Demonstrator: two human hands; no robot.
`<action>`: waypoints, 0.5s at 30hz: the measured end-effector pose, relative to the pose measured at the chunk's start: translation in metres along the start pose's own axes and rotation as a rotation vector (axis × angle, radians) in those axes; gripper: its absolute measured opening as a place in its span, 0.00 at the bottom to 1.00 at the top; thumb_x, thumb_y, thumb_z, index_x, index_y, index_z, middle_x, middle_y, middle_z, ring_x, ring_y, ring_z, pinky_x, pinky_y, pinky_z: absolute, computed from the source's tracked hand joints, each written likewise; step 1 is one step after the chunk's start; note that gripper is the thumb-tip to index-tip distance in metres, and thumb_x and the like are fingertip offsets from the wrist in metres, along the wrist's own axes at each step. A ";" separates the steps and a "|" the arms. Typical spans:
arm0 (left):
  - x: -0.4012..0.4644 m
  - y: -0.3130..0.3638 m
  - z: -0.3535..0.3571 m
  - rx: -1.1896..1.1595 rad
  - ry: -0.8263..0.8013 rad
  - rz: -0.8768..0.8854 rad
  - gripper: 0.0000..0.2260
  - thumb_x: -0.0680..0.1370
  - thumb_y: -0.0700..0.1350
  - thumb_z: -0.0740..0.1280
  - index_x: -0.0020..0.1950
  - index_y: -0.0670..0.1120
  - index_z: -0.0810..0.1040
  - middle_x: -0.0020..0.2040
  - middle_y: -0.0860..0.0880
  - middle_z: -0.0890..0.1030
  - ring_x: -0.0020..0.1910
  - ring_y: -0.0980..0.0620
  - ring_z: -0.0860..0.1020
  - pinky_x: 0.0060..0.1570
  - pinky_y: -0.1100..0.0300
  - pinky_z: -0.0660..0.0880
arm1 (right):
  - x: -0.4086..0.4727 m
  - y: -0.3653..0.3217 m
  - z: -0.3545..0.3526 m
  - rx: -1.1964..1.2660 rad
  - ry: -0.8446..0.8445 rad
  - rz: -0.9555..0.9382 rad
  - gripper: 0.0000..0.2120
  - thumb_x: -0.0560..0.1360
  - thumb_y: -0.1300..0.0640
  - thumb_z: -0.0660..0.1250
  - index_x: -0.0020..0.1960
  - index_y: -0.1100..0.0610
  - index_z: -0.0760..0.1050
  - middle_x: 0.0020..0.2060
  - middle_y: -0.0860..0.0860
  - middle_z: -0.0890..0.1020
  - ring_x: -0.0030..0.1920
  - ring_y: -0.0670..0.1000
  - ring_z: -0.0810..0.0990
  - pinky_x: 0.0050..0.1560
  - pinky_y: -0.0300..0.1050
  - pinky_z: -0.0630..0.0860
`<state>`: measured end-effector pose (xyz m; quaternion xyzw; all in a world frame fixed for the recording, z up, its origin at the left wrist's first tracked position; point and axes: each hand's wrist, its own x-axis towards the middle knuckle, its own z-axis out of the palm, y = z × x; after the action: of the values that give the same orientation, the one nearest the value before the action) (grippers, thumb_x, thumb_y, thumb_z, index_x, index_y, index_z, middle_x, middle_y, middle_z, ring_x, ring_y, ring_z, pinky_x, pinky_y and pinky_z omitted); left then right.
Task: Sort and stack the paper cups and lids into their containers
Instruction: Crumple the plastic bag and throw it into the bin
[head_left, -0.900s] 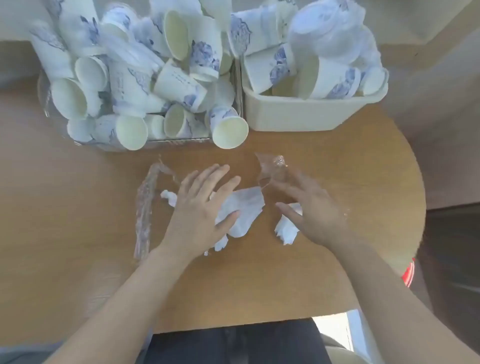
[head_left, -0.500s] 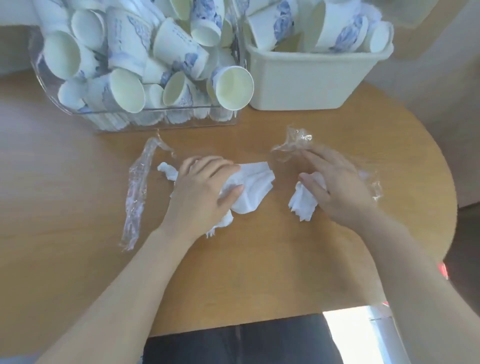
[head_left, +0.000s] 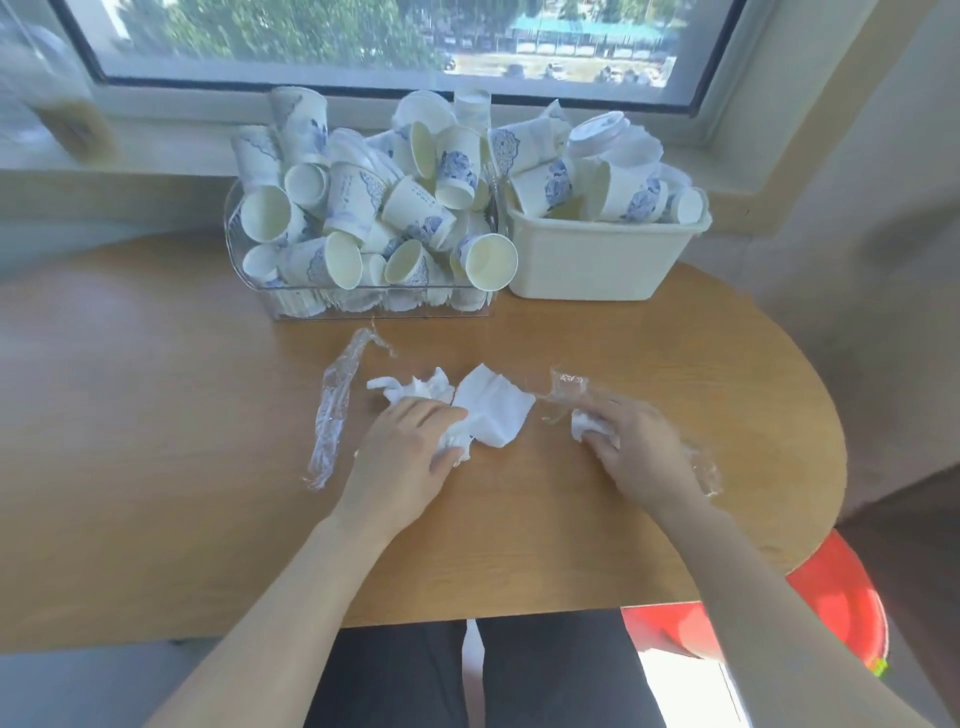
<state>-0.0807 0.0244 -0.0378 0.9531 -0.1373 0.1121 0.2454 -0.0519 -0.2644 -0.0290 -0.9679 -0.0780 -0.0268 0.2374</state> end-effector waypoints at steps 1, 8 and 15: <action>-0.001 -0.001 0.001 -0.012 0.006 -0.008 0.18 0.78 0.42 0.77 0.68 0.47 0.83 0.63 0.51 0.83 0.67 0.46 0.78 0.65 0.52 0.74 | 0.001 -0.003 0.002 0.046 0.051 0.000 0.16 0.80 0.61 0.70 0.64 0.48 0.83 0.59 0.47 0.84 0.59 0.55 0.80 0.48 0.41 0.68; -0.013 -0.010 -0.004 -0.099 0.080 0.007 0.26 0.78 0.44 0.76 0.75 0.50 0.76 0.71 0.54 0.77 0.72 0.54 0.71 0.70 0.56 0.70 | 0.012 -0.062 0.013 0.292 0.088 -0.195 0.22 0.82 0.54 0.69 0.75 0.43 0.74 0.69 0.41 0.78 0.65 0.44 0.76 0.64 0.38 0.72; -0.021 -0.031 -0.011 0.057 0.176 -0.125 0.33 0.75 0.55 0.78 0.78 0.48 0.73 0.78 0.49 0.72 0.80 0.45 0.66 0.77 0.42 0.64 | 0.010 -0.084 0.052 0.081 -0.097 -0.217 0.24 0.82 0.48 0.69 0.77 0.45 0.72 0.74 0.45 0.74 0.74 0.50 0.70 0.70 0.47 0.68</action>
<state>-0.0921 0.0598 -0.0479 0.9529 -0.0520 0.1837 0.2356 -0.0551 -0.1659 -0.0361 -0.9435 -0.1948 -0.0024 0.2679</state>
